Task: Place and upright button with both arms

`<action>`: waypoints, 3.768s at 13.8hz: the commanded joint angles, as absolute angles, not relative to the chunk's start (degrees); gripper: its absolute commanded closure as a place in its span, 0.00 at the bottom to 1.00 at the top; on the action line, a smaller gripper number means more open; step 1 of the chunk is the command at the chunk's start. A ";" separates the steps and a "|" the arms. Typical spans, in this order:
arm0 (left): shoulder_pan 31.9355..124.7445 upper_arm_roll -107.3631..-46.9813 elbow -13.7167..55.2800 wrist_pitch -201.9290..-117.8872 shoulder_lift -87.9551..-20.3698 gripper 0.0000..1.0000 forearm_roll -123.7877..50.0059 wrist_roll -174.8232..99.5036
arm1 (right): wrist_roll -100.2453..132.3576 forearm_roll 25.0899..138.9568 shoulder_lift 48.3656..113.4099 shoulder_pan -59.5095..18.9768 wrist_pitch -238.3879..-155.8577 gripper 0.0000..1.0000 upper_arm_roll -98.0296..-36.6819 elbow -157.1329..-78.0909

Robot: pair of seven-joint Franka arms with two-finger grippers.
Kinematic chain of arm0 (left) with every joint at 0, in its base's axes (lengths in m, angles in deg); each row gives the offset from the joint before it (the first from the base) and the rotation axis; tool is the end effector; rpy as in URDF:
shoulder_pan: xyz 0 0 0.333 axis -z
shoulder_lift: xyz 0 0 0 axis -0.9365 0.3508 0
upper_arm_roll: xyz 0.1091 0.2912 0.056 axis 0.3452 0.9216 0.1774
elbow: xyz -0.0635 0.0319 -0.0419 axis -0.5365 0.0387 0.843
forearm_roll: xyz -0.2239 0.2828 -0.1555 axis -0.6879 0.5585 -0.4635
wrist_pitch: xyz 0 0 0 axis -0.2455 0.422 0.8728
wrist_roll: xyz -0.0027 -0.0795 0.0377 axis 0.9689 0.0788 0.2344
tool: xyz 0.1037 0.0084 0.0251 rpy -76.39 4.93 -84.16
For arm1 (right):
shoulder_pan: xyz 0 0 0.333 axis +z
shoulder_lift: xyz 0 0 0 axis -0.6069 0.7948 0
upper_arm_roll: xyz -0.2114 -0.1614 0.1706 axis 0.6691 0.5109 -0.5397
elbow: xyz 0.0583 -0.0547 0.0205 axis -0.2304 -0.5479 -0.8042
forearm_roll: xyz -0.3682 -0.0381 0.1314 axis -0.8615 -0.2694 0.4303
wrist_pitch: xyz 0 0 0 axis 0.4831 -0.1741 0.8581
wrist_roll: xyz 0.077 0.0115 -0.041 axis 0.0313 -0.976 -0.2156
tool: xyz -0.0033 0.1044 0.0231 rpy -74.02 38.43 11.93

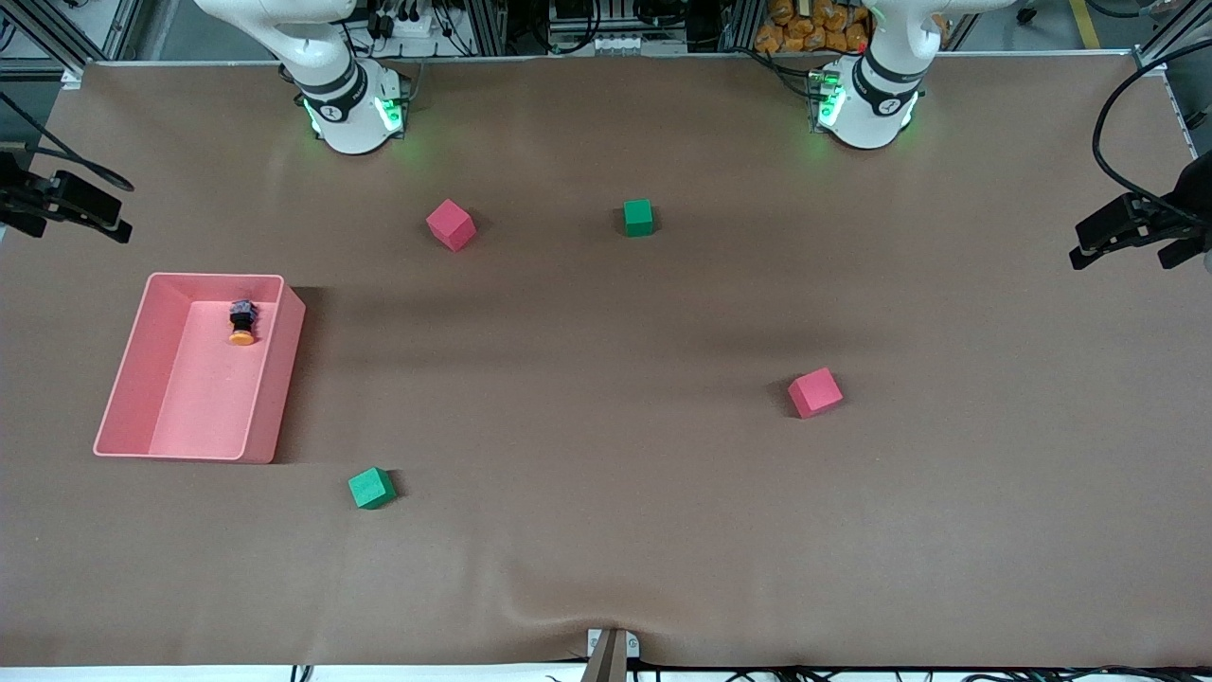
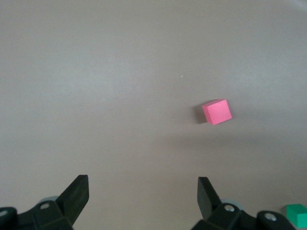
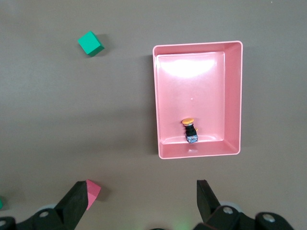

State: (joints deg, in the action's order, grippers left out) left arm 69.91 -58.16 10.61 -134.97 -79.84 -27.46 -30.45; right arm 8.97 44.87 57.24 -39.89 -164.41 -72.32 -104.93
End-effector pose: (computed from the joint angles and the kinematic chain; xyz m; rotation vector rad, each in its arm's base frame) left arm 0.5581 0.0040 0.6334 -3.1326 0.0119 -0.0724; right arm 0.5402 -0.0289 0.6465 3.1338 -0.1393 -0.0915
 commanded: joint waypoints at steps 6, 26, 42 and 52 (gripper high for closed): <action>69.99 -58.50 9.93 -133.71 -79.96 0.00 -26.76 -29.36 | 8.04 43.95 57.60 -42.02 -161.84 0.00 -72.98 -105.25; 69.55 -58.67 10.01 -132.22 -79.96 0.00 -26.67 -29.19 | 19.46 45.09 62.70 -54.77 -196.28 0.00 -72.89 -139.61; 69.29 -58.41 9.93 -132.22 -80.05 0.00 -26.14 -29.10 | 27.64 45.18 69.20 -57.76 -208.21 0.00 -72.98 -143.20; 69.29 -58.32 9.93 -132.22 -79.96 0.00 -26.14 -29.10 | 26.23 46.05 74.65 -56.27 -219.84 0.00 -73.24 -148.75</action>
